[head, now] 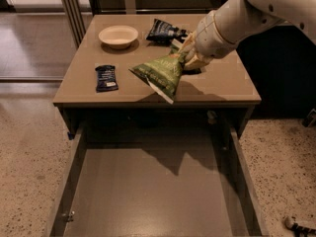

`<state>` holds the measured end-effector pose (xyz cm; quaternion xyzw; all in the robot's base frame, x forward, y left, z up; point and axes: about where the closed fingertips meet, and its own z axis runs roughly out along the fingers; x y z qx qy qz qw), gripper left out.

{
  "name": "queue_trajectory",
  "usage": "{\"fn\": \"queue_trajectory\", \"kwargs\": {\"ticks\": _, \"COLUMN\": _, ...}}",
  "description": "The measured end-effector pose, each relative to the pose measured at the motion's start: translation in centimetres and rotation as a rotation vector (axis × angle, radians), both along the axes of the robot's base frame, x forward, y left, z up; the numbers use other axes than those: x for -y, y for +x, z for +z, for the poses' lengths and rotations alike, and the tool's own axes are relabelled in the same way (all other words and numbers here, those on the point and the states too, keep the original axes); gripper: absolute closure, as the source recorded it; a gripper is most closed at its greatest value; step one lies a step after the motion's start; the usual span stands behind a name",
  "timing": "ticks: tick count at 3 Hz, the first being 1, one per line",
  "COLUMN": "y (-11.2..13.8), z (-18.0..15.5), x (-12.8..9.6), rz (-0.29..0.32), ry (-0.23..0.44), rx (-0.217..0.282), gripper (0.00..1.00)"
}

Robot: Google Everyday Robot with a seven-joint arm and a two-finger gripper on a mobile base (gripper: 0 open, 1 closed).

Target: Pick green jalapeno chip bag from top drawer and place on counter

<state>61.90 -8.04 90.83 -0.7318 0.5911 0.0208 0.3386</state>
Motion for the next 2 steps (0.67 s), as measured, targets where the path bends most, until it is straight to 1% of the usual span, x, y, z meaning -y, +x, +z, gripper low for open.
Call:
{"fn": "queue_trajectory", "kwargs": {"ticks": 1, "y": 1.1, "z": -1.2, "x": 0.1, "rz": 0.001, "ry": 0.012, "rx": -0.03, "gripper": 1.0}}
{"fn": "queue_trajectory", "kwargs": {"ticks": 2, "y": 1.8, "z": -3.9, "x": 0.4, "rz": 0.004, "ry": 0.043, "rx": -0.079, "gripper": 1.0}}
